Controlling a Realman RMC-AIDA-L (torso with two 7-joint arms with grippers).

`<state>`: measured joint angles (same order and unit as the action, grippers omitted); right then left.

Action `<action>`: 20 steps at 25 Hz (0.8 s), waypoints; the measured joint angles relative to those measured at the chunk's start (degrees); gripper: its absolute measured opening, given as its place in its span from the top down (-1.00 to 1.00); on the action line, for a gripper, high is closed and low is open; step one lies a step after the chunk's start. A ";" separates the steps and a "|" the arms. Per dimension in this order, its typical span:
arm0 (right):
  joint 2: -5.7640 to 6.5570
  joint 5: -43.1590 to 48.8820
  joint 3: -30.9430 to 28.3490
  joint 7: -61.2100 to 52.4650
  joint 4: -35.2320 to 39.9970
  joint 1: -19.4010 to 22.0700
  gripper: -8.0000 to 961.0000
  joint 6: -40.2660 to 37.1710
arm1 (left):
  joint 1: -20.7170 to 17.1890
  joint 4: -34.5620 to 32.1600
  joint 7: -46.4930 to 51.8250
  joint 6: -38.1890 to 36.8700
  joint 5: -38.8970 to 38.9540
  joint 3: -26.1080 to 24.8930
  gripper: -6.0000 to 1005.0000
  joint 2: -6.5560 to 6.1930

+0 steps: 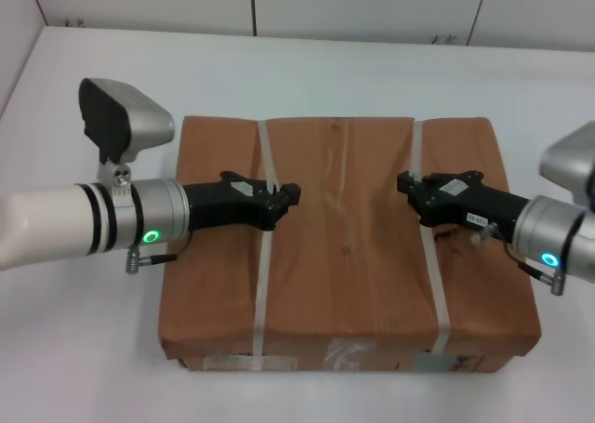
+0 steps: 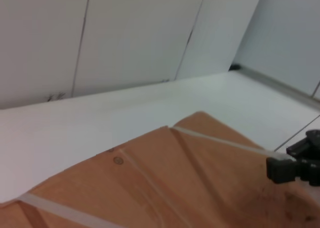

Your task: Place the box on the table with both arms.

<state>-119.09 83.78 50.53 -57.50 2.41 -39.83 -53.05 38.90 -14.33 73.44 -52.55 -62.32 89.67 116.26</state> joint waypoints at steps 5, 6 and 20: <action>0.00 0.19 0.10 -0.65 -2.75 -3.08 0.91 6.17 | 0.94 0.44 0.01 3.86 -2.46 -0.02 0.80 0.26; 0.01 0.18 0.09 -0.91 -2.99 -3.24 0.91 6.93 | 1.10 0.62 0.04 4.18 -2.74 -0.02 0.80 0.28; 0.00 3.18 0.08 -6.45 -3.26 -3.54 0.86 9.98 | 1.49 2.33 -0.57 6.12 -3.71 -0.04 0.74 0.30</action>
<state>-119.09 86.96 50.62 -63.96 -0.86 -43.37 -43.07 40.39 -12.00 72.87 -46.43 -66.03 89.63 116.56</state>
